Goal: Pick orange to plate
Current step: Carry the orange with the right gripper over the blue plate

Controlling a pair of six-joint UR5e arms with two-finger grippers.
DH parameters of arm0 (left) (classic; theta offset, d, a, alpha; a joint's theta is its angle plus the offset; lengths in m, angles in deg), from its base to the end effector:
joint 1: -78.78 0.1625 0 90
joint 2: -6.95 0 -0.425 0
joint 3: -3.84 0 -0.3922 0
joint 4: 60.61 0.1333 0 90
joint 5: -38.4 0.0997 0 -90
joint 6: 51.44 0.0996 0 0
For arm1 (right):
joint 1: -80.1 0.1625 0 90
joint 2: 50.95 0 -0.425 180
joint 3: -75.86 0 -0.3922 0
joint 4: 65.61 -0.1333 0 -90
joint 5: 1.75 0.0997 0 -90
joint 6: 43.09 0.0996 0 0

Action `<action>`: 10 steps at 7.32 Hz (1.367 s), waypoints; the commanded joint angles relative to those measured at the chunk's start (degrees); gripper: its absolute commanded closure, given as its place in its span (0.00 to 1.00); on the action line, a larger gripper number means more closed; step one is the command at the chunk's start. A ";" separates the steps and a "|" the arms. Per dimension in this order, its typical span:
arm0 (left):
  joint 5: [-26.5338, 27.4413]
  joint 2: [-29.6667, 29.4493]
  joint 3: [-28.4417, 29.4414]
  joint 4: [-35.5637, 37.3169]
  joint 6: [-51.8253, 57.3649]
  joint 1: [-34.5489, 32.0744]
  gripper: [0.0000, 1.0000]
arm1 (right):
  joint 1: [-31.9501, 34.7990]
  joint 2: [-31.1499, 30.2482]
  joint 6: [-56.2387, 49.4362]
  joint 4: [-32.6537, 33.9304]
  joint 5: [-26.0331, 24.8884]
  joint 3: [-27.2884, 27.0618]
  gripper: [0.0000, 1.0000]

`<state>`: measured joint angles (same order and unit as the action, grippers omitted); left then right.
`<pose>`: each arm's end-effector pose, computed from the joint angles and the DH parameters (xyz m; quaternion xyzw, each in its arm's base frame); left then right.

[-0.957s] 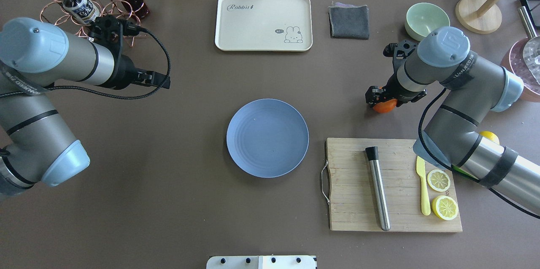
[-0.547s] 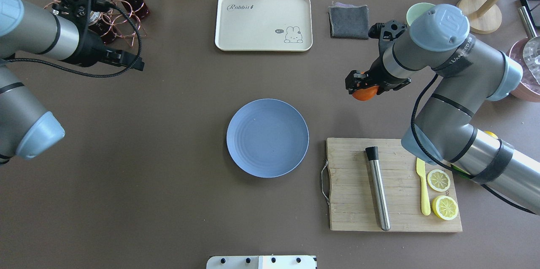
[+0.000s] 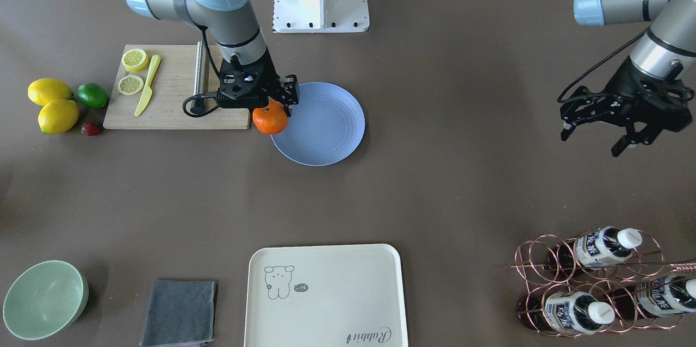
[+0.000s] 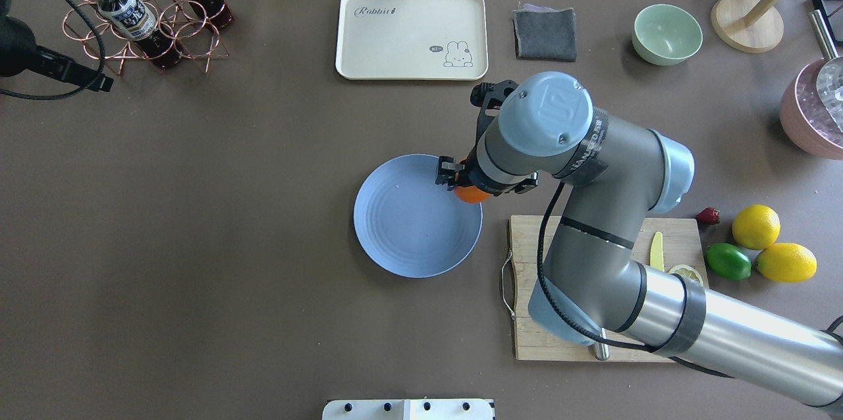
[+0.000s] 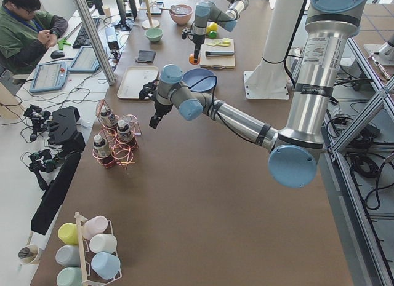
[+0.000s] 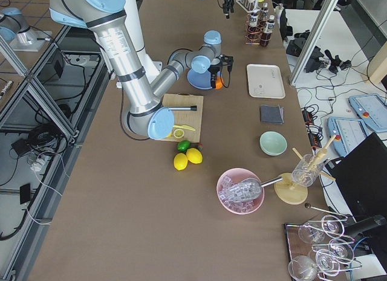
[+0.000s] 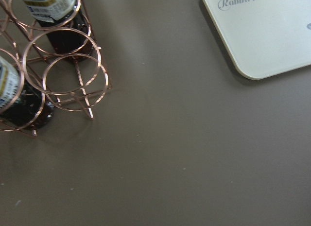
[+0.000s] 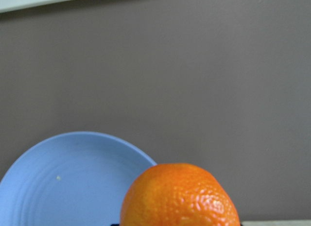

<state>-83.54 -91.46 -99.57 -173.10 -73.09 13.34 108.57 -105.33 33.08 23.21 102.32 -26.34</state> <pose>0.1581 -0.5398 0.4280 0.2335 0.3767 0.1263 0.8875 -0.5187 -0.4054 0.2055 0.0446 -0.4241 0.0647 0.9022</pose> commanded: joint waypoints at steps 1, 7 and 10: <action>-4.24 2.69 3.38 -0.01 9.06 -6.52 0.02 | -5.52 6.45 2.05 1.88 -6.32 4.95 1.00; -6.38 4.82 5.41 -0.01 12.16 -11.38 0.02 | -6.05 10.17 1.88 -3.75 -8.54 15.88 0.08; -6.56 5.08 5.41 -0.01 13.20 -12.26 0.02 | -5.80 9.56 1.97 -2.97 -8.02 14.58 0.00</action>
<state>-90.06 -86.49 -94.18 -173.17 -60.69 1.37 102.31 -95.41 35.10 19.66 93.88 -10.60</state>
